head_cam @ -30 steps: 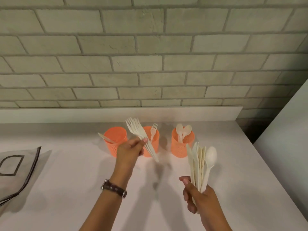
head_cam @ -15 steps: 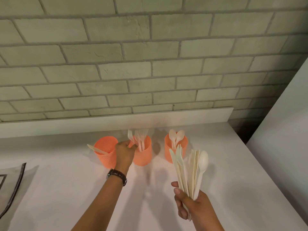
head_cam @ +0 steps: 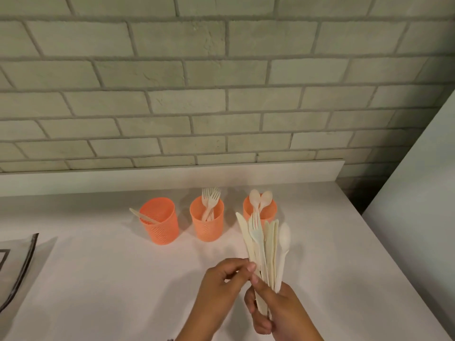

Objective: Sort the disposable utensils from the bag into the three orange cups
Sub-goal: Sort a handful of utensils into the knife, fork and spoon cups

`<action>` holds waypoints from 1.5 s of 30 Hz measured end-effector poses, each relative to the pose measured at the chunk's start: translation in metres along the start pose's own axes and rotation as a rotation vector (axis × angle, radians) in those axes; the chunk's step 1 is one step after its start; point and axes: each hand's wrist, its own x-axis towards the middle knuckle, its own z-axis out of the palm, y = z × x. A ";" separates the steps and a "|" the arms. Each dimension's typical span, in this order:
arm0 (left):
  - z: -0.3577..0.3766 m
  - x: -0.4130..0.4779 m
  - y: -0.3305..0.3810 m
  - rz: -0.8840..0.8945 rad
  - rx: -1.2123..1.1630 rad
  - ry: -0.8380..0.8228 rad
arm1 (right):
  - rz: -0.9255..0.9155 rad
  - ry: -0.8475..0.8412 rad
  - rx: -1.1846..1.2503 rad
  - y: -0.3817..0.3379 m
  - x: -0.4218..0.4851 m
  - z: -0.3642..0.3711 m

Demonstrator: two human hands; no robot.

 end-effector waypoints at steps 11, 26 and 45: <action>-0.004 -0.010 0.014 -0.028 -0.138 0.031 | -0.057 0.030 0.065 0.002 -0.009 0.005; -0.034 -0.002 0.010 -0.037 -0.302 0.011 | -0.115 0.156 -0.117 0.004 -0.008 0.007; -0.042 0.005 0.006 -0.048 -0.459 -0.035 | -0.166 0.274 -0.175 -0.006 -0.005 0.019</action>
